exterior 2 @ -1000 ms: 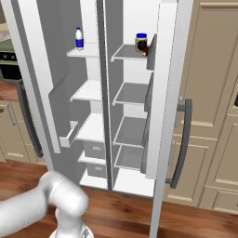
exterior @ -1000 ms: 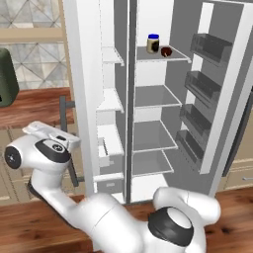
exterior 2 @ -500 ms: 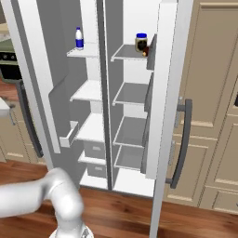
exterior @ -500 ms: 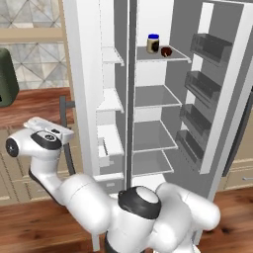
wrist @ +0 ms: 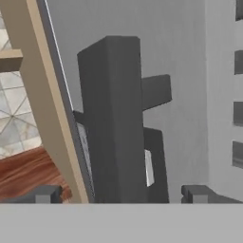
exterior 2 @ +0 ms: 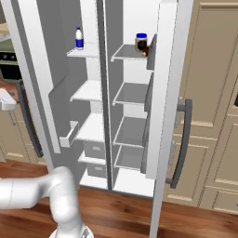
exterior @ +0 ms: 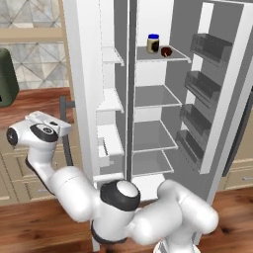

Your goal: Pick up the frozen steak from the freezer, place it on any shelf in the fridge, and close the fridge and freezer doors when done.

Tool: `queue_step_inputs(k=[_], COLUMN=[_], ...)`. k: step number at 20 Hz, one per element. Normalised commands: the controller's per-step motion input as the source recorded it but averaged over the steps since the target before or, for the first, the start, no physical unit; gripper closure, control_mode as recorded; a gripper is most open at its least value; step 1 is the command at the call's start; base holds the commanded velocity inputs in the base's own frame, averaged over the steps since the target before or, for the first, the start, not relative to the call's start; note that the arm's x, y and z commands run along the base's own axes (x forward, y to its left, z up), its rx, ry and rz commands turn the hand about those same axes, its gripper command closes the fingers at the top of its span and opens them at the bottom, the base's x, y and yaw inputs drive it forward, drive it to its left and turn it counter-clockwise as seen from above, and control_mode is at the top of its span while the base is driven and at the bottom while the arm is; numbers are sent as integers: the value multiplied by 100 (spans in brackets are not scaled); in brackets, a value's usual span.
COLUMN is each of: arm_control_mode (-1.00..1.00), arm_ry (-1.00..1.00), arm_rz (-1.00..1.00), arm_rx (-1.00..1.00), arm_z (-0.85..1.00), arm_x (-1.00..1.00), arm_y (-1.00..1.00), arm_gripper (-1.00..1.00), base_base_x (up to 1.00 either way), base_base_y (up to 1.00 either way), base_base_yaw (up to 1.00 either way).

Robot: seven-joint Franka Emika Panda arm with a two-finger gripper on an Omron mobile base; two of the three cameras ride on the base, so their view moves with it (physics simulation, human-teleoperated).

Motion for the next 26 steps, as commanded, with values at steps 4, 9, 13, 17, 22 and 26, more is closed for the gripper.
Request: queue_step_inputs(k=[4,9,13,17,22,26], arm_control_mode=[-100,-100,-100,-100,-100,-100], arm_ry=[1,0,0,0,-1,-4], arm_rz=[0,-2,-1,-1,0,0], arm_rx=[0,0,0,0,0,0], arm_z=[-4,-2,0,0,0,0], arm_x=[64,45,26,22,26,31], arm_y=[-1,-6,-73,-100,-100,-100], arm_gripper=[-100,-100,-100,-100,-100,-100], base_base_x=[0,0,0,0,0,0], base_base_y=[0,0,0,0,0,0], base_base_yaw=[0,0,0,0,0,0])
